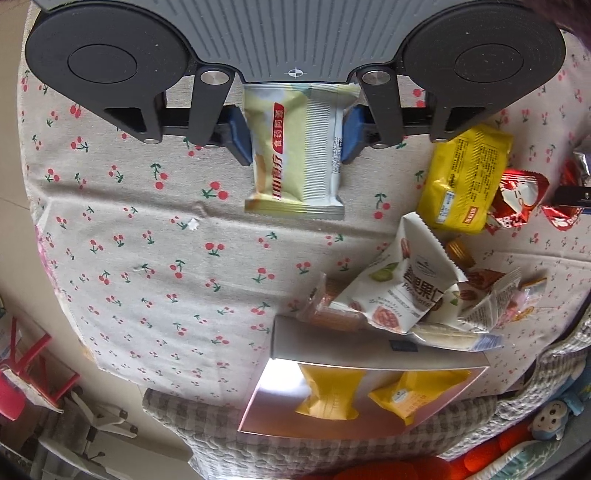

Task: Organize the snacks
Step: 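Grasp the red candy pack with left tool while right tool grasps cream red-label pack, then carry both packs into the pink box and open both tools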

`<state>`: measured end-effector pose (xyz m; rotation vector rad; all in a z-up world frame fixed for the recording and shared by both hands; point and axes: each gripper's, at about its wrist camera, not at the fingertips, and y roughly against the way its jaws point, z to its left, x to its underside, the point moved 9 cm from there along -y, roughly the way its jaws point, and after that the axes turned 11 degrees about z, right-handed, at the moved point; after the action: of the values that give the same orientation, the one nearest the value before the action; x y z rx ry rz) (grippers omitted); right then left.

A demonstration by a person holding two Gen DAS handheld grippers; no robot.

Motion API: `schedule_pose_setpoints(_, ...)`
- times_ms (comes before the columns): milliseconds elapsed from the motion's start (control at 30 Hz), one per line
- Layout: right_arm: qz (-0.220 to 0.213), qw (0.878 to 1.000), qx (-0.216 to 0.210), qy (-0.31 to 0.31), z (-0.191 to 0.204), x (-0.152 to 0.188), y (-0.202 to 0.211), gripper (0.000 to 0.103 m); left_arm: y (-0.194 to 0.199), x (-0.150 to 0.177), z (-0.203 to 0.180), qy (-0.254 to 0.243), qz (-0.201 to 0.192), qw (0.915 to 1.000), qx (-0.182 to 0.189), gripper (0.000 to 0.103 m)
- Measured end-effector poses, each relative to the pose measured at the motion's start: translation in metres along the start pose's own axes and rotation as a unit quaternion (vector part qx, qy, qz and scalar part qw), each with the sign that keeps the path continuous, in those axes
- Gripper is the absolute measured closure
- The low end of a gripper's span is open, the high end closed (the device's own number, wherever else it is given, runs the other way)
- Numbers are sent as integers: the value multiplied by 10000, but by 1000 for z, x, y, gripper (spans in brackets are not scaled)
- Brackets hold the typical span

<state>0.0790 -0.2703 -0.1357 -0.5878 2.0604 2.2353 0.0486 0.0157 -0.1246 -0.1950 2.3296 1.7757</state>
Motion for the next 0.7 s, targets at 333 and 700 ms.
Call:
schedule_pose_setpoints(333, -41, 9995, -60, -302, 0, -4, 3, 58, 8, -4, 0, -3, -133, 9999, 32, 73)
schedule_pose_setpoints(700, -184, 9987, -164, -448, 3, -11, 17, 58, 17, -15, -2, 36, -286, 9995, 124, 73)
